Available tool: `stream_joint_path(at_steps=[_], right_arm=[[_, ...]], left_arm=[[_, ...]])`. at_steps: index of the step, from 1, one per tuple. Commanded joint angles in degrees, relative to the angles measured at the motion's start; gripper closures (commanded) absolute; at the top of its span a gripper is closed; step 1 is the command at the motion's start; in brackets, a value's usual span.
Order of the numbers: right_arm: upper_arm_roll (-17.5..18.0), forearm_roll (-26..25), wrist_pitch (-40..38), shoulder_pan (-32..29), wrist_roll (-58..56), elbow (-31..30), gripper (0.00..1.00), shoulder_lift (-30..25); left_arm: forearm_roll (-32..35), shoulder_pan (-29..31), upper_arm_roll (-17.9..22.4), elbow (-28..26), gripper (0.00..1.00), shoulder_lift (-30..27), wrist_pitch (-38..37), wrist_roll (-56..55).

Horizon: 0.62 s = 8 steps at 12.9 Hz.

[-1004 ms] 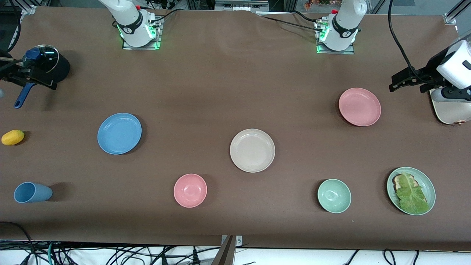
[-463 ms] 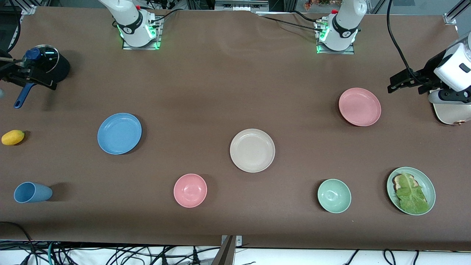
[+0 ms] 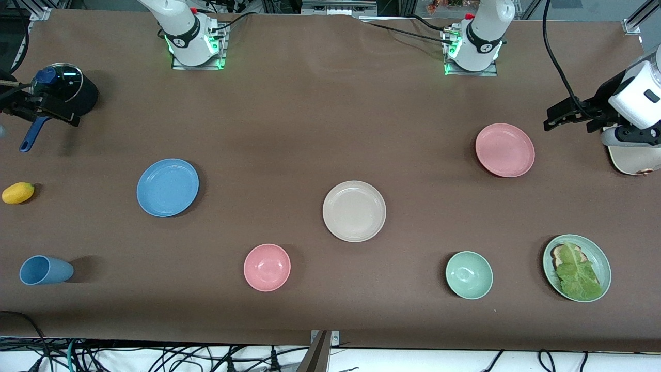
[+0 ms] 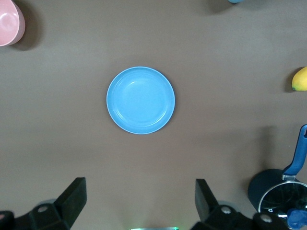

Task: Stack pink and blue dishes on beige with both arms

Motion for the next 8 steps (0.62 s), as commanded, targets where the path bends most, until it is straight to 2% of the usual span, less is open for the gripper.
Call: stream_joint_path(at_steps=[1, 8], right_arm=[[0.1, -0.5, -0.2, 0.0, 0.0, 0.6, 0.0, -0.2], [0.1, -0.5, -0.2, 0.1, 0.0, 0.7, 0.0, -0.2]], left_arm=[[0.1, -0.3, 0.0, 2.0, 0.0, 0.9, -0.7, -0.1], [-0.3, -0.3, 0.1, 3.1, 0.0, 1.4, -0.7, 0.0]])
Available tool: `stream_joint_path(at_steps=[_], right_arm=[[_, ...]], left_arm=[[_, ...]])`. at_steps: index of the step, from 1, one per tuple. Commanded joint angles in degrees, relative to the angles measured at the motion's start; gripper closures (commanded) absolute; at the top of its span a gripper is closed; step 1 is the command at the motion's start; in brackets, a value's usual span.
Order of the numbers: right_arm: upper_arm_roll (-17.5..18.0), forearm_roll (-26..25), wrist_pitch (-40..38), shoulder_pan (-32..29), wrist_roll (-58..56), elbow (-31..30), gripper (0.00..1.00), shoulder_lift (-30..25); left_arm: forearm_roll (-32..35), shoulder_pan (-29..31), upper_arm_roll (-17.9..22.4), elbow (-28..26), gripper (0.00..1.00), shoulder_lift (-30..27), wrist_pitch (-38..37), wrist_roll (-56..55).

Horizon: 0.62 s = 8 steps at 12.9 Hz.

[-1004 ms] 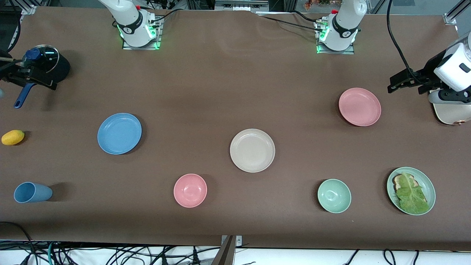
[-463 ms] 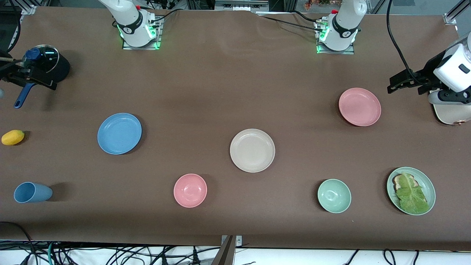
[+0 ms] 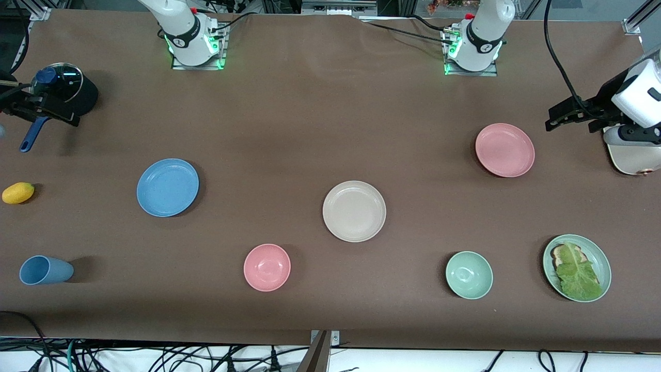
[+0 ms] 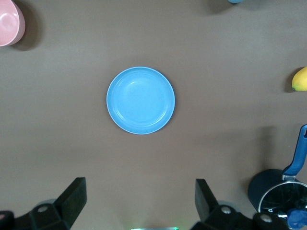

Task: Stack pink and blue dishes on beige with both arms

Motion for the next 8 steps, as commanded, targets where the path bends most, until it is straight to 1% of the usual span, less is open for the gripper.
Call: stream_joint_path(at_steps=[1, 2, 5, 7, 8], right_arm=[[0.1, -0.5, -0.2, 0.1, 0.1, 0.6, 0.0, -0.2], [0.1, -0.5, -0.2, 0.1, 0.1, 0.6, 0.0, -0.2], [0.1, -0.5, -0.2, 0.0, 0.0, 0.6, 0.0, -0.2], [0.1, -0.5, -0.2, 0.0, 0.1, 0.6, 0.0, -0.2], [0.1, -0.5, -0.2, 0.0, 0.0, 0.7, 0.0, -0.2]], left_arm=[[-0.4, -0.4, 0.0, 2.2, 0.0, 2.1, -0.6, 0.1], [-0.4, -0.5, 0.0, 2.2, 0.0, 2.4, -0.6, 0.1], [0.1, -0.6, 0.0, 3.1, 0.0, 8.2, -0.5, 0.1], [0.3, -0.2, 0.0, 3.3, 0.0, 10.9, -0.9, 0.0], [-0.4, 0.7, 0.1, 2.5, 0.0, 11.1, -0.9, 0.1]])
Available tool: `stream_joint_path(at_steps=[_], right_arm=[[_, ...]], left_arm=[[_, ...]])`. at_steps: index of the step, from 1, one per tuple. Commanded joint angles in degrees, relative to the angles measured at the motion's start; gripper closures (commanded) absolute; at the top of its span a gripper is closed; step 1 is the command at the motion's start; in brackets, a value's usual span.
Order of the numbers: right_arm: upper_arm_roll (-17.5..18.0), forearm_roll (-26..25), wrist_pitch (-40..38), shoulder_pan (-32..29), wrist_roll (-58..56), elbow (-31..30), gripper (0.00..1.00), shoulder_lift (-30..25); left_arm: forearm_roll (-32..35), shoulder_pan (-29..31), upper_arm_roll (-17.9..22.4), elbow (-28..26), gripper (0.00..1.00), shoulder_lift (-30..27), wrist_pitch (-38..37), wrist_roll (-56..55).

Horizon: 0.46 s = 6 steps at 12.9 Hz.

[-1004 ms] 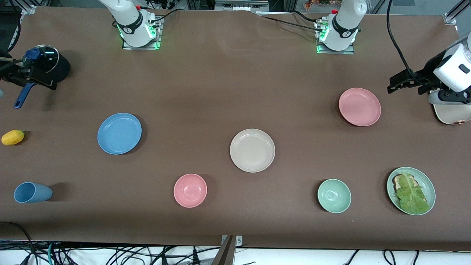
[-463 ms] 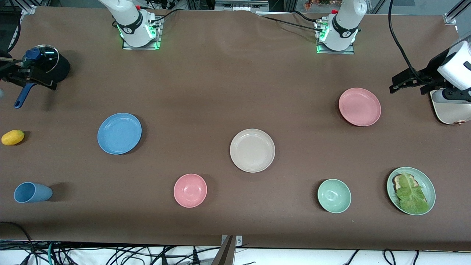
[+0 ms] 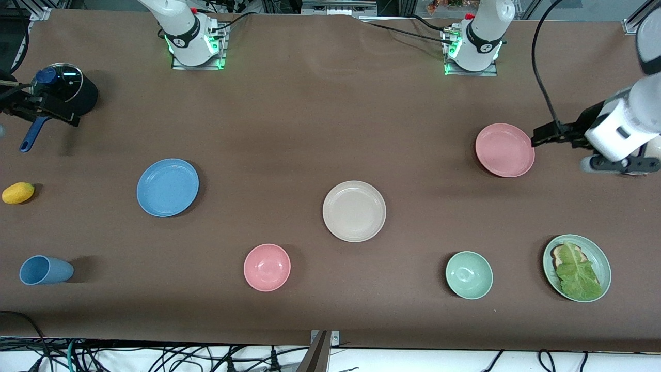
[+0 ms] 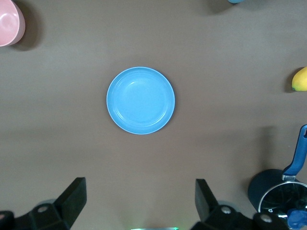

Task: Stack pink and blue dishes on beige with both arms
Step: 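Move the left gripper to the rim of the pink plate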

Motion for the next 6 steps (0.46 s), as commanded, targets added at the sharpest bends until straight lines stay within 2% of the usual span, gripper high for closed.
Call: stream_joint_path(at_steps=[1, 4, 6], right_arm=[[0.1, -0.5, -0.2, 0.0, 0.0, 0.7, 0.0, -0.2], [0.1, -0.5, -0.2, 0.0, 0.0, 0.7, 0.0, -0.2], [0.1, -0.5, -0.2, 0.1, 0.0, 0.6, 0.0, -0.2]], left_arm=[[-0.5, 1.7, 0.4, 2.0, 0.0, 2.8, -1.0, 0.2], [-3.0, 5.2, 0.4, -1.8, 0.0, 2.9, 0.9, 2.5], [-5.3, 9.3, 0.4, -8.8, 0.0, 1.1, 5.8, 8.5]])
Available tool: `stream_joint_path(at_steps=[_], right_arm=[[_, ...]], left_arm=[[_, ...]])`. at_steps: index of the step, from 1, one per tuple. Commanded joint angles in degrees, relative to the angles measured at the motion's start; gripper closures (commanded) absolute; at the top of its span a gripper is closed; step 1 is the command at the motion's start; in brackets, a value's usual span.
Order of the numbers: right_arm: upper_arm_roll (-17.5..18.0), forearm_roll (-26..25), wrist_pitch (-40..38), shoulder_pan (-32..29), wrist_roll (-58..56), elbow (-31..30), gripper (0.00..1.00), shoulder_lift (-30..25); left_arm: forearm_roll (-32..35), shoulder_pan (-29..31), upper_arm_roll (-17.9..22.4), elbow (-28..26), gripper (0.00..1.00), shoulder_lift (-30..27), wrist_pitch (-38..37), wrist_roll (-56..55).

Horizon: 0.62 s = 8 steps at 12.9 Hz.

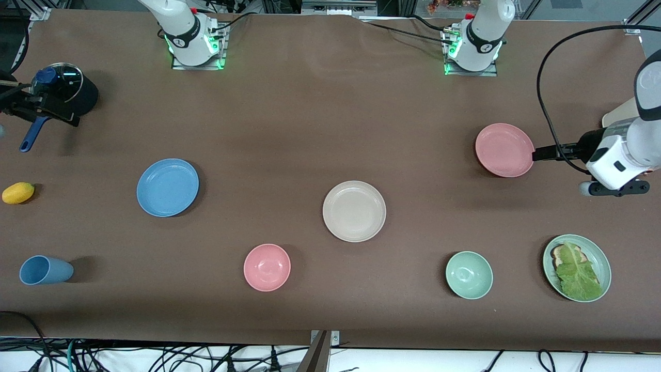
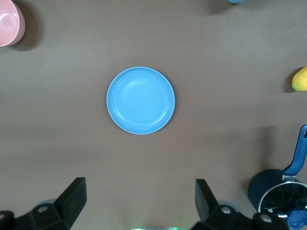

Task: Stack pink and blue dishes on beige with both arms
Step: 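Move the left gripper to the rim of the pink plate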

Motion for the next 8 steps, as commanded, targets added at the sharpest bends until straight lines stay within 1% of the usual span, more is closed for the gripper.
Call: stream_joint_path(at_steps=[1, 2, 3, 4, 5, 7, 8], right_arm=[[0.1, -0.5, -0.3, 0.1, 0.0, 0.6, 0.0, -0.2], [0.1, -0.5, -0.3, 0.0, 0.0, 0.6, 0.0, -0.2], [0.1, -0.5, -0.3, 0.0, 0.0, 0.6, 0.0, -0.2], [0.1, -0.5, -0.3, 0.0, 0.0, 0.6, 0.0, -0.2], [0.1, -0.5, -0.4, 0.0, 0.0, 0.6, 0.0, -0.2], [0.1, -0.5, -0.4, 0.1, 0.0, 0.6, 0.0, -0.2], [0.0, -0.5, -0.4, 0.0, 0.0, 0.6, 0.0, -0.2]], left_arm=[[-4.8, 6.0, -0.1, -13.1, 0.0, -5.3, 9.4, 10.3], [-5.0, 6.7, 0.1, -19.8, 0.0, -9.1, 14.5, 12.7], [-5.0, 6.8, 0.3, -24.2, 0.0, -11.7, 17.6, 13.2], [-5.1, 7.1, 1.5, -25.8, 0.0, -12.7, 17.7, 13.4], [-5.2, 7.1, 3.7, -26.7, 0.0, -13.0, 17.7, 15.4], [-10.8, 7.2, 8.7, -30.4, 0.0, -13.0, 18.2, 22.6], [-11.6, 7.2, 10.7, -32.0, 0.0, -12.9, 18.8, 25.8]])
